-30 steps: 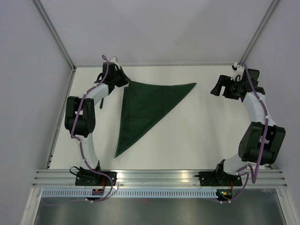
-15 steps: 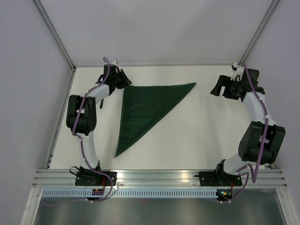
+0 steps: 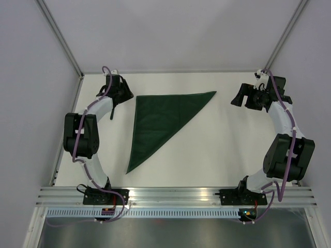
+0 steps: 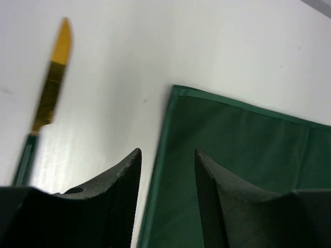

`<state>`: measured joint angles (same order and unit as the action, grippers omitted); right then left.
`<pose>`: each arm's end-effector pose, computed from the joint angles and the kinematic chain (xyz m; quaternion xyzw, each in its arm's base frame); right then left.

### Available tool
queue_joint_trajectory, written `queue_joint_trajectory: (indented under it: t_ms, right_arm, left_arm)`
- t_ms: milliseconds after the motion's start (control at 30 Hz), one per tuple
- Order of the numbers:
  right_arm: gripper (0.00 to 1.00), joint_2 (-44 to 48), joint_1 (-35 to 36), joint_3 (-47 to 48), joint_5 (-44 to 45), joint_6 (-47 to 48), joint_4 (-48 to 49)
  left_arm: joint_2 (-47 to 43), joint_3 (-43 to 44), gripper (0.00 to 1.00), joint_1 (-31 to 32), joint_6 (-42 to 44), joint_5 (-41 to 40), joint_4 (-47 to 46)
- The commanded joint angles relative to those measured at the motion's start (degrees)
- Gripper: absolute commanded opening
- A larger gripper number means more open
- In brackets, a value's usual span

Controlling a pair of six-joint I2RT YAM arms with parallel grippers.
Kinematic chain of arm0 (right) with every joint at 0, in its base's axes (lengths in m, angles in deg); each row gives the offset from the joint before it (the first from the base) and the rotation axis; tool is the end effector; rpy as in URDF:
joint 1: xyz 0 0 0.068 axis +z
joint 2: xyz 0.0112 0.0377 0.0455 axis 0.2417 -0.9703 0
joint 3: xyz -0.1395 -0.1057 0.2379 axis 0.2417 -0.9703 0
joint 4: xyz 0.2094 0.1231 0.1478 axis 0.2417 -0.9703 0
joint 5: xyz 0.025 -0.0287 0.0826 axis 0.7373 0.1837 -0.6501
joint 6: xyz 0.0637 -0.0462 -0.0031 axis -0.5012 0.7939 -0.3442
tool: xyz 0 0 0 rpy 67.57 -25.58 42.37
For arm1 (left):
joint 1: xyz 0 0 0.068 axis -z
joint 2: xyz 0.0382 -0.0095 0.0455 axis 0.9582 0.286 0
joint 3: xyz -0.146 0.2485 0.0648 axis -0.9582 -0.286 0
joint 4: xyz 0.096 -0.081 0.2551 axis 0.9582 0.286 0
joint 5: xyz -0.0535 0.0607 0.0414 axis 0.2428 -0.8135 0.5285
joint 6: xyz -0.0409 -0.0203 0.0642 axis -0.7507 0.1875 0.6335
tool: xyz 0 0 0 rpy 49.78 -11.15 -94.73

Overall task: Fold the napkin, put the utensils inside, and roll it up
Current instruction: Fold the napkin at the center of the board, then pick up the knife at the center of the board.

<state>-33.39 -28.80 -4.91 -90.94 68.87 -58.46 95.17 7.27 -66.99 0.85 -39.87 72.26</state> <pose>0.3771 -0.0671 0.2740 0.0481 0.9069 0.1846 0.3756 0.4764 -0.0556 0.2031 -0.1598 0.8854 -0.1421 0.4127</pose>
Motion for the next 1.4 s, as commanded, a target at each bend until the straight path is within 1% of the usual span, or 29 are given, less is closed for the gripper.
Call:
queue_joint_trajectory:
  t_ms: [0,33,167,267,533,567,600,1067,1367]
  right_arm:
    - [0.93,1.5,-0.1,1.7,-2.4,-1.3,-1.2]
    - [0.93,1.6,-0.1,1.5,-2.6,-1.2,-1.2]
    - [0.93,2.3,-0.1,1.4,-3.3,-1.2,-1.3]
    - [0.93,2.4,-0.1,1.3,-3.8,-1.4,-1.2]
    - [0.93,2.0,-0.1,1.4,-4.0,-1.7,-0.8]
    - [0.93,1.9,-0.1,1.3,-4.1,-1.7,-0.8]
    - [0.93,1.8,0.0,1.4,-4.1,-1.8,-0.7]
    - [0.93,2.3,0.0,1.1,-4.1,-1.6,-0.7]
    - [0.93,2.5,0.0,1.0,-4.2,-1.8,-0.6]
  left_arm:
    - [-5.9,-0.8,0.52,-1.8,5.0,-9.7,5.2]
    - [-6.1,-0.7,0.53,-2.1,5.6,-11.9,7.5]
    - [-5.9,-0.8,0.53,-4.6,8.2,-14.3,10.3]
    - [-5.2,-0.9,0.53,-6.1,9.5,-13.6,11.7]
    - [-1.0,0.1,0.52,-6.2,11.8,-13.4,14.3]
    - [-0.5,0.3,0.51,-8.0,11.8,-13.1,14.5]
    - [0.1,0.6,0.51,-7.9,11.8,-13.0,15.3]
    - [6.1,2.9,0.47,-8.3,11.8,-12.2,16.2]
    - [8.1,2.9,0.39,-8.3,11.5,-11.4,16.3]
